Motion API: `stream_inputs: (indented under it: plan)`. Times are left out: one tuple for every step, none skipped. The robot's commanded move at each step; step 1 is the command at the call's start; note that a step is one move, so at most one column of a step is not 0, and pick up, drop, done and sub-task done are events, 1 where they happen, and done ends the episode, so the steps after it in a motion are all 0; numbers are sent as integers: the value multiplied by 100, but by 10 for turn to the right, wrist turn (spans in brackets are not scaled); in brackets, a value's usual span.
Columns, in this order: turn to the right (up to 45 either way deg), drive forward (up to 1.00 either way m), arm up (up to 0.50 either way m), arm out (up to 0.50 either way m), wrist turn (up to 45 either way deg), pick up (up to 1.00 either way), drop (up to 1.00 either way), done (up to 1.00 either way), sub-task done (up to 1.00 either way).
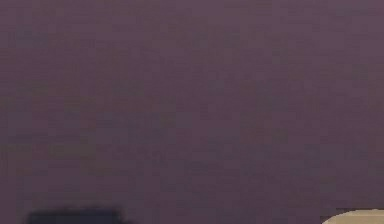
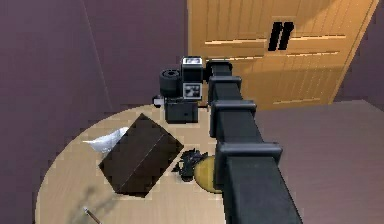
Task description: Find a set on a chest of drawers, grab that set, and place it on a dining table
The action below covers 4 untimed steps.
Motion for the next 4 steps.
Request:
stream_inputs:
  plan:
    - [0,0,-30,0,0,0,0,0,0]
    - [0,0,0,0,0,100,0,0,0]
    - [0,0,10,0,0,0,0,0,0]
    - [0,0,20,0,0,0,0,0,0]
